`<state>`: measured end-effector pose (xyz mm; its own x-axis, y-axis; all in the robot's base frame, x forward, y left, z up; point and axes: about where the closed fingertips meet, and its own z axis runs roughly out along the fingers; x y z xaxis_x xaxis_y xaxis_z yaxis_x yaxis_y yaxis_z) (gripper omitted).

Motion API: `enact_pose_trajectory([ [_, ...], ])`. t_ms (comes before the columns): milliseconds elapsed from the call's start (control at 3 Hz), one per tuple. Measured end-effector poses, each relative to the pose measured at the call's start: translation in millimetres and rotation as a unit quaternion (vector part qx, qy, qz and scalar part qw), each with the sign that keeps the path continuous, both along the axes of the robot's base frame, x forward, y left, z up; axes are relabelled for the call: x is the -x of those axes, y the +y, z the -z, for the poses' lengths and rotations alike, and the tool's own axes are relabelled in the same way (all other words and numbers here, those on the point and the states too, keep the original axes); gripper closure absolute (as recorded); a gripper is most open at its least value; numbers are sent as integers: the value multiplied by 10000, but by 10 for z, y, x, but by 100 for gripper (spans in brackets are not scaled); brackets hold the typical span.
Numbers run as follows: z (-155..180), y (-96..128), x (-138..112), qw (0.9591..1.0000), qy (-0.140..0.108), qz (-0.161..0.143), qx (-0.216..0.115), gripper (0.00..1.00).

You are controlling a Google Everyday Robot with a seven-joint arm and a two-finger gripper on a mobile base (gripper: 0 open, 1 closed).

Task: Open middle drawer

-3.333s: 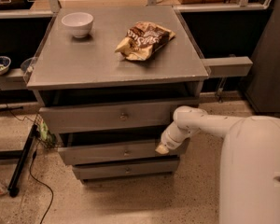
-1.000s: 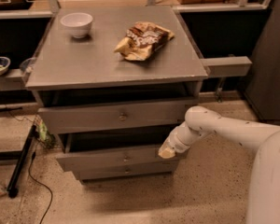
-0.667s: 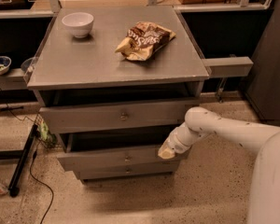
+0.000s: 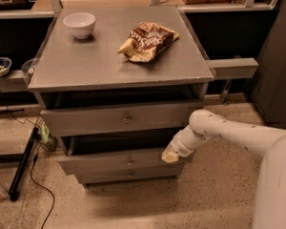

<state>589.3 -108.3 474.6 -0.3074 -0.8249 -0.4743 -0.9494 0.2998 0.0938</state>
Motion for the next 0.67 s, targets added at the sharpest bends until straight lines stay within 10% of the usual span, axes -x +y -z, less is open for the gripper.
enact_pose_trajectory([
  [667, 0, 0, 0, 10000, 0, 0, 0, 4],
])
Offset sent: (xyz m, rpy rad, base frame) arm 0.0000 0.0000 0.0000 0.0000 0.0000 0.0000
